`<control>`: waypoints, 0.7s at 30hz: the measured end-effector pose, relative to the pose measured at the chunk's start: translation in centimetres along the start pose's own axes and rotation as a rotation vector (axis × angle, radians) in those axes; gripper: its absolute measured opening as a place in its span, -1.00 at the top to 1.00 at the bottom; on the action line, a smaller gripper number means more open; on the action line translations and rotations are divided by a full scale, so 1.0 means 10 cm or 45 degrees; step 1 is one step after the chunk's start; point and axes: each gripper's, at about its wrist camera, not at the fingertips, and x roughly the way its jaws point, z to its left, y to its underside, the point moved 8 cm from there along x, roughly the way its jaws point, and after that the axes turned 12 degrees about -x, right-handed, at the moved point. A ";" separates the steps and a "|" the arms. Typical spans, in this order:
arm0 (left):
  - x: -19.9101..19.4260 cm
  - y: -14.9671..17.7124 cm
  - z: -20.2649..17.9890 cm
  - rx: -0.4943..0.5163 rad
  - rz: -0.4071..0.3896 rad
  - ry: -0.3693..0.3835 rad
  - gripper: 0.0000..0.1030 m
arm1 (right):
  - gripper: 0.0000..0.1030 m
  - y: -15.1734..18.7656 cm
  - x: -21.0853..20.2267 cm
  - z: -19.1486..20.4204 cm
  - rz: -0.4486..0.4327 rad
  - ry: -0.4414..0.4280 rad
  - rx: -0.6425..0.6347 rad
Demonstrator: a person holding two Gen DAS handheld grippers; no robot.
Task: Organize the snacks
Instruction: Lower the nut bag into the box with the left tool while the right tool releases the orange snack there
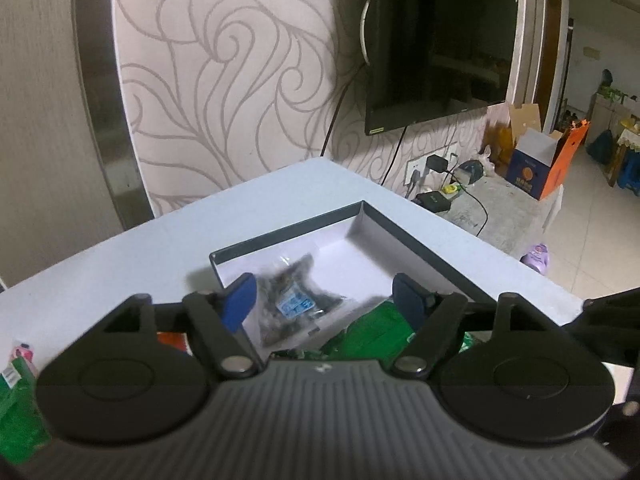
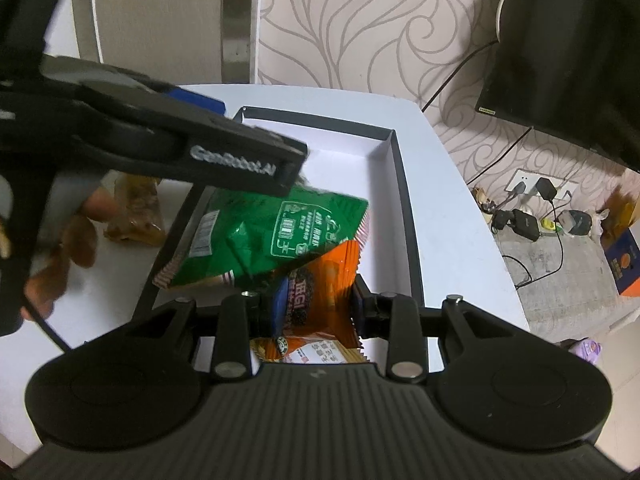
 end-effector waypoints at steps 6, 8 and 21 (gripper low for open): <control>-0.16 0.03 0.02 0.004 -0.006 0.007 -0.49 | 0.28 -0.01 0.01 0.00 0.001 0.004 0.011; -0.23 0.05 0.06 -0.004 -0.009 0.005 -0.49 | 0.28 -0.01 0.02 0.00 0.002 0.009 0.020; -0.72 0.40 0.49 -0.069 -0.005 -0.005 -0.49 | 0.26 -0.01 0.00 0.02 0.003 0.054 0.046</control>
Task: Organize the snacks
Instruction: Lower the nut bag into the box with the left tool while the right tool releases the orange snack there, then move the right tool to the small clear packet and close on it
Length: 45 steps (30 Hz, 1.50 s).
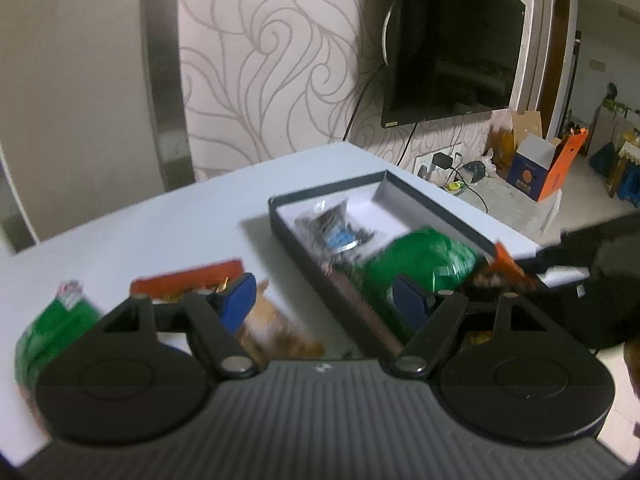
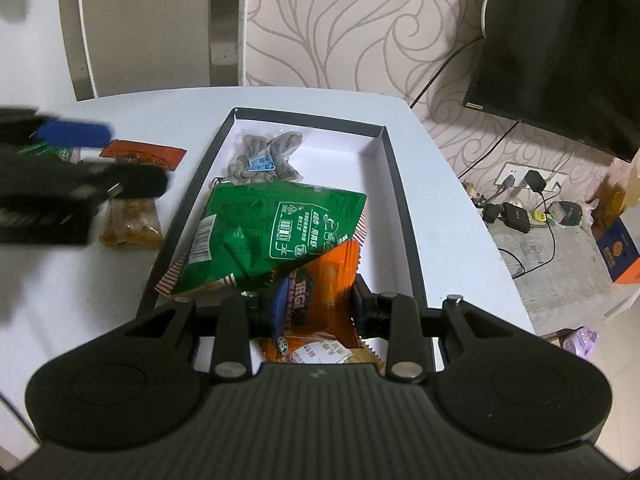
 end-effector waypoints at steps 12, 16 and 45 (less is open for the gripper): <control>-0.30 0.34 0.42 0.008 0.023 -0.055 -0.49 | -0.21 -0.24 -0.41 0.25 -0.172 0.065 -0.014; -0.40 0.41 0.59 0.015 0.015 -0.099 -0.49 | -0.09 -0.29 -0.43 0.77 -0.171 -0.121 -0.131; -0.48 0.47 1.03 -0.064 0.036 -0.176 -0.49 | 0.19 -0.17 0.26 1.12 0.025 -0.193 -0.167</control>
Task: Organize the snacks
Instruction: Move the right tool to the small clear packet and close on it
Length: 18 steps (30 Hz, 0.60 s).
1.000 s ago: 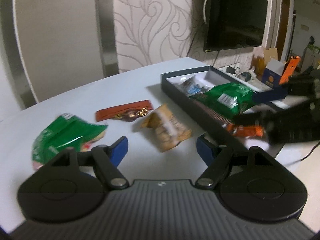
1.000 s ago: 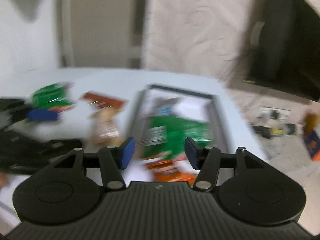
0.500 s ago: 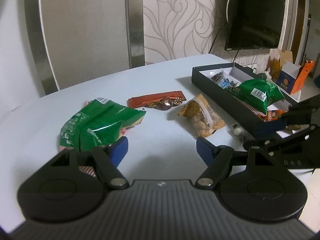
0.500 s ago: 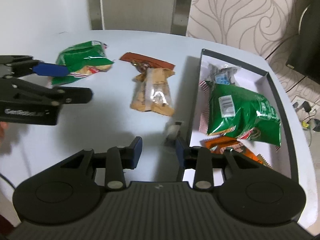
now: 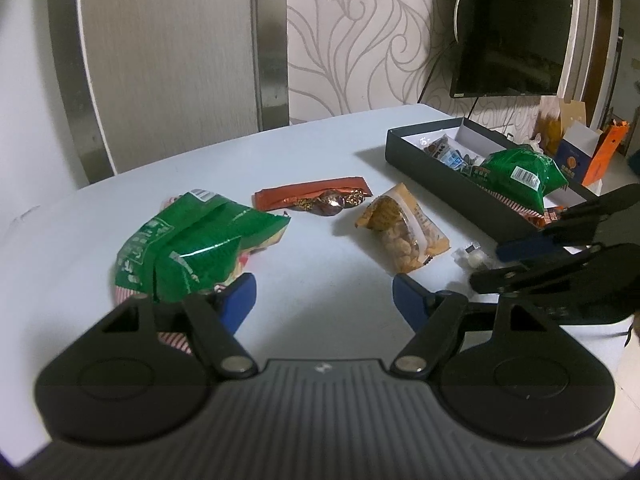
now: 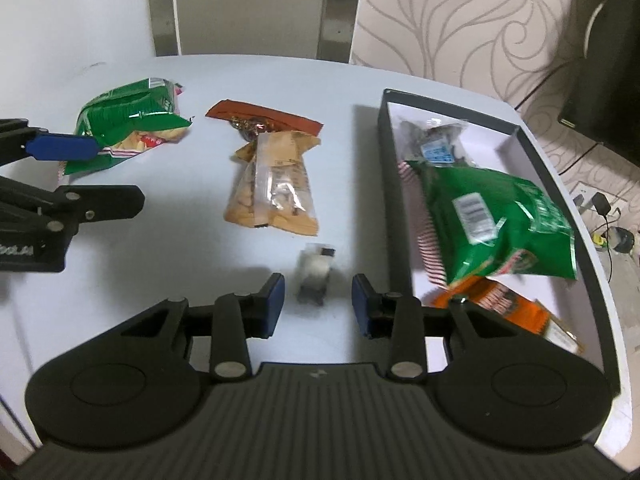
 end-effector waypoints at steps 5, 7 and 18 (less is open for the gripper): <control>-0.02 0.01 0.00 0.002 0.001 0.000 -0.49 | 0.19 -0.07 0.13 0.00 0.002 -0.012 0.016; -0.03 0.01 -0.01 0.006 0.001 0.000 -0.49 | 0.24 -0.09 0.15 0.00 0.001 -0.017 0.022; 0.00 0.01 -0.05 0.012 0.012 0.020 -0.49 | 0.58 -0.06 0.13 -0.03 -0.017 -0.053 0.074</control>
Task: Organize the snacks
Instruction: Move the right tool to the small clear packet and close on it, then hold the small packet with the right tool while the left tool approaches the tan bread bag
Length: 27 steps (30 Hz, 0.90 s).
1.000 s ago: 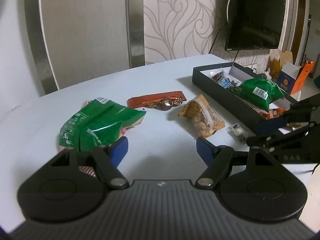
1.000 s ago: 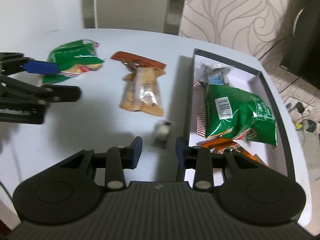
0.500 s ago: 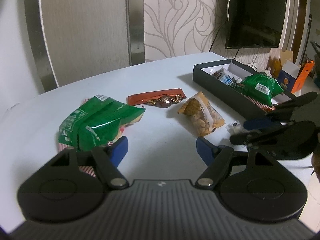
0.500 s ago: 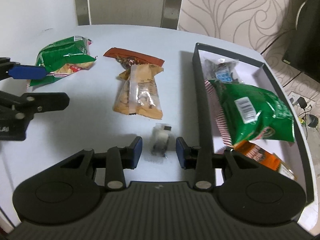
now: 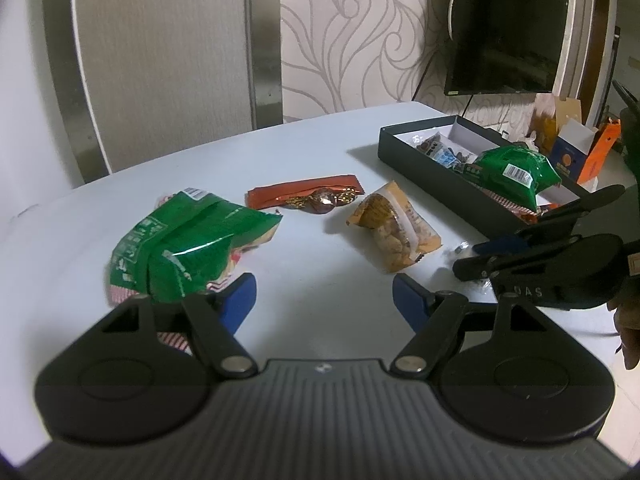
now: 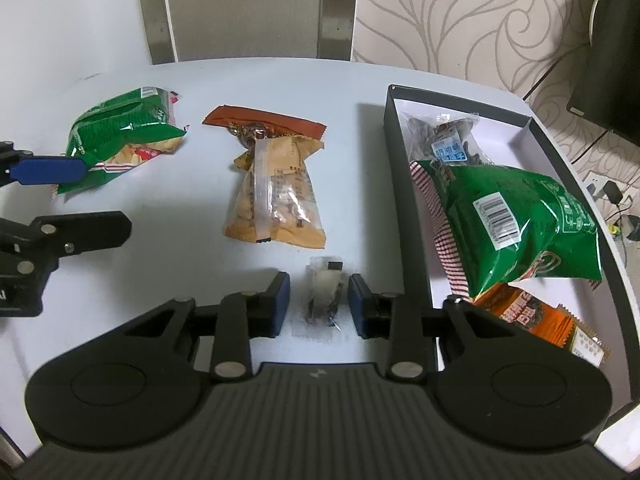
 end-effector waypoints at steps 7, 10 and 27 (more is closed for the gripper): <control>0.04 0.02 -0.06 0.005 0.010 0.015 -0.49 | 0.68 0.08 -0.07 -0.01 0.000 -0.011 0.014; 0.08 0.02 -0.13 0.008 0.018 0.029 -0.49 | 0.68 0.13 -0.14 0.01 0.004 -0.011 0.010; 0.85 -0.27 -0.67 -0.108 0.089 -0.001 -0.49 | 0.68 0.28 -0.28 0.10 0.018 -0.026 -0.081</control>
